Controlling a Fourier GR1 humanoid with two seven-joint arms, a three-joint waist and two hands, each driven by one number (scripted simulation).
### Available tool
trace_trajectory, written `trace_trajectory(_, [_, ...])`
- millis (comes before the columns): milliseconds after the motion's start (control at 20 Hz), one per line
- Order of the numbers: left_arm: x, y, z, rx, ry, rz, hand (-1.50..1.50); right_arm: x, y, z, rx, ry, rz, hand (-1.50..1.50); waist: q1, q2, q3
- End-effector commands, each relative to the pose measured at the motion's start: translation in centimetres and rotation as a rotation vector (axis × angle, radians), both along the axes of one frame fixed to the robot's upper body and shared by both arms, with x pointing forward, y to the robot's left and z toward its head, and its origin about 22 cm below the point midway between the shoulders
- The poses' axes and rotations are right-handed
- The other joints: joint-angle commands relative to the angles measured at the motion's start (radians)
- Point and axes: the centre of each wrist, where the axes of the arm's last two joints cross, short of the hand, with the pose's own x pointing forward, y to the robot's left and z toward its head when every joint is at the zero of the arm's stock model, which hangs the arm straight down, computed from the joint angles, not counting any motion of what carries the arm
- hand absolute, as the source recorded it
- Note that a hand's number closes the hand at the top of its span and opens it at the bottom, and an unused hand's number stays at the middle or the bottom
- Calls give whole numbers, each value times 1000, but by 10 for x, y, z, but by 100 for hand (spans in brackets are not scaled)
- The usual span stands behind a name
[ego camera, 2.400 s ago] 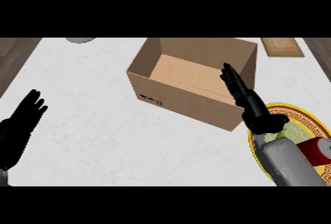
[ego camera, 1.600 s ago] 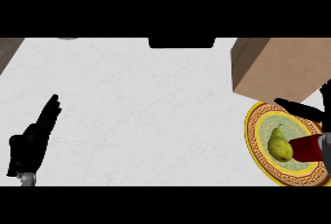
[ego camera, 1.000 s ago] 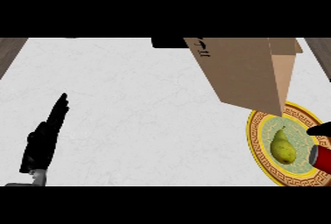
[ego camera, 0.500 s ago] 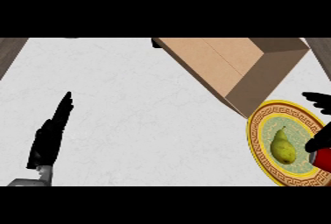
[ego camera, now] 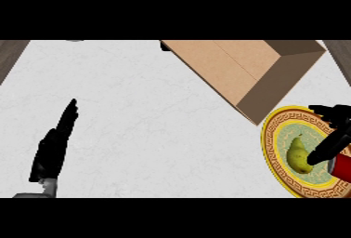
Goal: Pick the pear from the plate and place it in the cardboard box
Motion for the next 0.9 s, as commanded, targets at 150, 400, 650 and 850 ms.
trace_trajectory(150, [0, 20, -16, 1, -15, -2, 0, 7, 14, -9, -50, 91, 7, -150, 2, 2, 0])
trace_trajectory(400, [-1, 5, -11, -6, -6, -16, 0, -14, 1, -16, -47, 81, -9, -150, -3, 0, 0])
trace_trajectory(650, [-9, -4, -5, -19, -2, -16, 0, -4, 6, -26, -44, 87, -8, -150, 3, 0, 0])
trace_trajectory(850, [-17, 0, -16, -1, -14, -15, 0, -26, 21, -39, -42, 69, -15, -150, -2, -1, 0])
